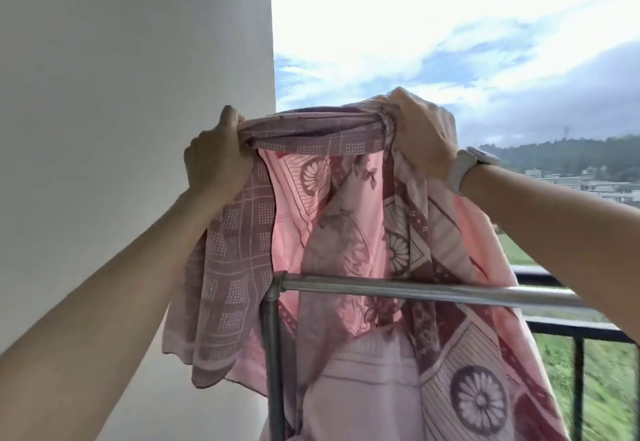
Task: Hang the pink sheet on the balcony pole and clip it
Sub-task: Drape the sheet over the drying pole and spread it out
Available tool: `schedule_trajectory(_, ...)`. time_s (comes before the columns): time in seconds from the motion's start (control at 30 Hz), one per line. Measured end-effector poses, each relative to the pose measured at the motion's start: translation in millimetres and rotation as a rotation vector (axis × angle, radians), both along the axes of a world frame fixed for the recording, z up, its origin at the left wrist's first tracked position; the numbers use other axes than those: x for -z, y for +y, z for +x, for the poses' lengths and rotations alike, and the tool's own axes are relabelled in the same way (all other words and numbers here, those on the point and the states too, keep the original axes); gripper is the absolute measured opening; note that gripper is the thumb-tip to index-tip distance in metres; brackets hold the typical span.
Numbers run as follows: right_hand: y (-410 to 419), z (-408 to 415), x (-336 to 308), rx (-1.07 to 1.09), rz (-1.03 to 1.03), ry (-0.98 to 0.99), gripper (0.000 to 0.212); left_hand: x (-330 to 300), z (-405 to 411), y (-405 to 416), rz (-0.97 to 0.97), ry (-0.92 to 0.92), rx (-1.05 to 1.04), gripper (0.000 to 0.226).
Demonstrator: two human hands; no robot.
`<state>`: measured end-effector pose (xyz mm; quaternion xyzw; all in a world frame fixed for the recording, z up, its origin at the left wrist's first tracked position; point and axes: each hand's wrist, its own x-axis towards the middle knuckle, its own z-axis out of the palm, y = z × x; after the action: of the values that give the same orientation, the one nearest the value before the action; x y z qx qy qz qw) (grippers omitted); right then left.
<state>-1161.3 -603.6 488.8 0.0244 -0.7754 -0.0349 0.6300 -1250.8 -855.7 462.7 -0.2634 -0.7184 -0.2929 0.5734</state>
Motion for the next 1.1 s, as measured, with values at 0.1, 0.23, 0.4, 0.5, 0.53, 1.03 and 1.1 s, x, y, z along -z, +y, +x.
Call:
schedule_trajectory(0.1, -5.2, 37.8, 30.6, -0.116, 0.035, 0.048, 0.019, 38.1, 30.1, -6.3, 0.005, -0.133, 0.266, 0.015)
schedule_trajectory(0.23, -11.4, 79.5, 96.3, -0.149, 0.046, -0.011, 0.014, 108.4, 58.1, -9.7, -0.144, -0.39, 0.446, 0.02)
schedule_trajectory(0.4, -16.6, 124.3, 165.0, -0.162, 0.066, -0.157, 0.02, 174.5, 98.9, -16.1, -0.198, -0.556, 0.506, 0.031)
schedule_trajectory(0.5, -17.6, 143.9, 188.8, -0.209, 0.066, -0.225, 0.022, 208.9, 134.8, -24.7, -0.252, -0.538, 0.474, 0.038)
schedule_trajectory(0.53, -17.3, 148.6, 195.8, -0.22, 0.068, -0.226, 0.023, 220.6, 146.5, -26.3, -0.284, -0.511, 0.435, 0.039)
schedule_trajectory(1.03, -9.2, 218.0, 318.5, -0.461, -0.415, -0.524, 0.048, 354.1, 318.1, 23.2, -0.209, -0.728, 0.219, 0.039)
schedule_trajectory(1.1, -19.2, 221.4, 322.9, -0.512, -0.69, -0.537, 0.047, 359.2, 322.7, 26.1, -0.176, -0.749, 0.251, 0.041)
